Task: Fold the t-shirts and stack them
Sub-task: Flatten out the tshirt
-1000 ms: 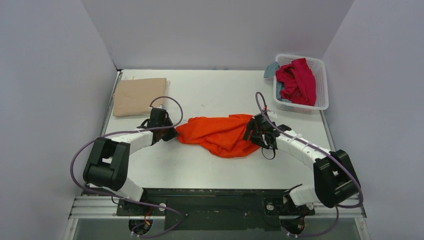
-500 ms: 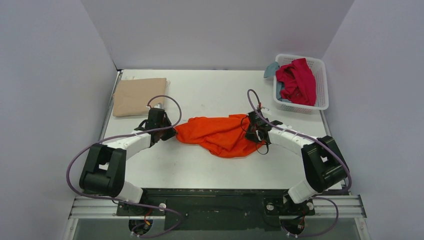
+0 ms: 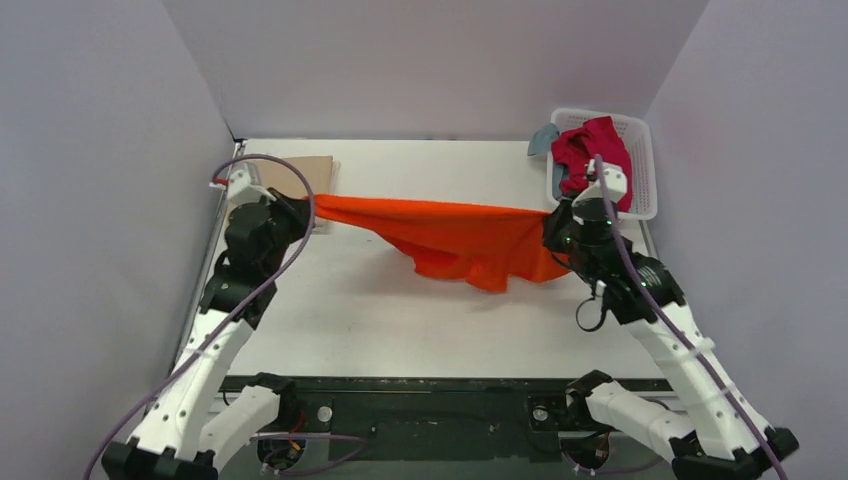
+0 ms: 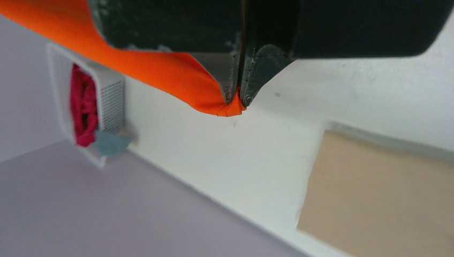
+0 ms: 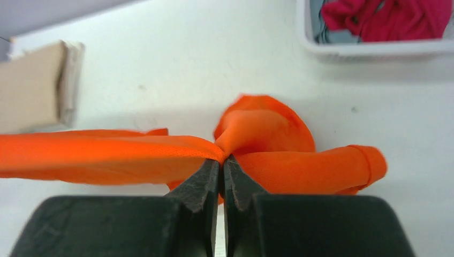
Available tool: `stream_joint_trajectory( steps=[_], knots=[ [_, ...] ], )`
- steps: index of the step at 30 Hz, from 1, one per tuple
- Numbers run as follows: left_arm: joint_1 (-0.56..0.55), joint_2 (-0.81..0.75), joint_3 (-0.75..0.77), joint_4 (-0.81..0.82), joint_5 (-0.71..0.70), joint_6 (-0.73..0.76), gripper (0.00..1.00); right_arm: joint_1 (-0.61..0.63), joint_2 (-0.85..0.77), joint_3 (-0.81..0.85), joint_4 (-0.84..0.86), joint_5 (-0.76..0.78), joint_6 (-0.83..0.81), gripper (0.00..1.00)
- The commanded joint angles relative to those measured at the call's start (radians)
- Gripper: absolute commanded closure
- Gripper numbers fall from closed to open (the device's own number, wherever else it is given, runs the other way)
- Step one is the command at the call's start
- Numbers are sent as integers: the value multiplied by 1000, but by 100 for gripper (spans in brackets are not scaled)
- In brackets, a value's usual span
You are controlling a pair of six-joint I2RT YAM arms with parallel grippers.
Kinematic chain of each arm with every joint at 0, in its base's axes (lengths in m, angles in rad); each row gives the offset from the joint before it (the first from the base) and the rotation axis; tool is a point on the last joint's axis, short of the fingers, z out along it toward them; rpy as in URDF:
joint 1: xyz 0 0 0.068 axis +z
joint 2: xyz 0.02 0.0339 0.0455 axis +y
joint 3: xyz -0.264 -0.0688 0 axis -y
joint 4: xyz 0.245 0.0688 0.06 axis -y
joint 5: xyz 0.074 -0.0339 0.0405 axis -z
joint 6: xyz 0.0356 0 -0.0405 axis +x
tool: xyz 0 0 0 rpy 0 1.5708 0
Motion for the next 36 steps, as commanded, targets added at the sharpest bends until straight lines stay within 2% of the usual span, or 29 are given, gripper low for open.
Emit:
stream_joint_trajectory(
  steps=[1,5,9,15,20,24,27,29,32,34,35,36],
  knots=[
    [2,-195,154,-64,-107,51,100,-3,-129,141,-133,12,-134,100],
    [2,-299,284,-118,-137,86,100,-3,-188,283,-178,-68,-179,100],
    [2,-367,417,-155,-97,112,100,-2,-190,447,-264,-254,-178,100],
    [4,-446,472,-195,-28,99,100,-2,-234,535,-325,-446,-115,100],
    [4,-461,447,-242,-21,68,100,-1,-241,507,-410,-459,-61,100],
    [3,-419,341,-268,-28,22,100,-3,-176,450,-487,-364,-71,100],
    [4,-365,176,-250,-27,-14,100,-9,-53,361,-487,-267,-82,100],
    [4,-261,75,-224,-52,-45,100,-32,66,293,-464,-230,-96,100],
    [4,-99,-52,-124,-97,-55,100,-101,273,210,-321,-245,-111,100],
    [7,61,-69,-61,-146,-62,100,-147,452,222,-214,-236,-135,100],
    [14,171,-64,-40,-159,-68,100,-159,574,243,-193,-215,-146,98],
    [20,230,-33,-16,-147,-76,100,-163,631,308,-174,-186,-155,80]
  ],
)
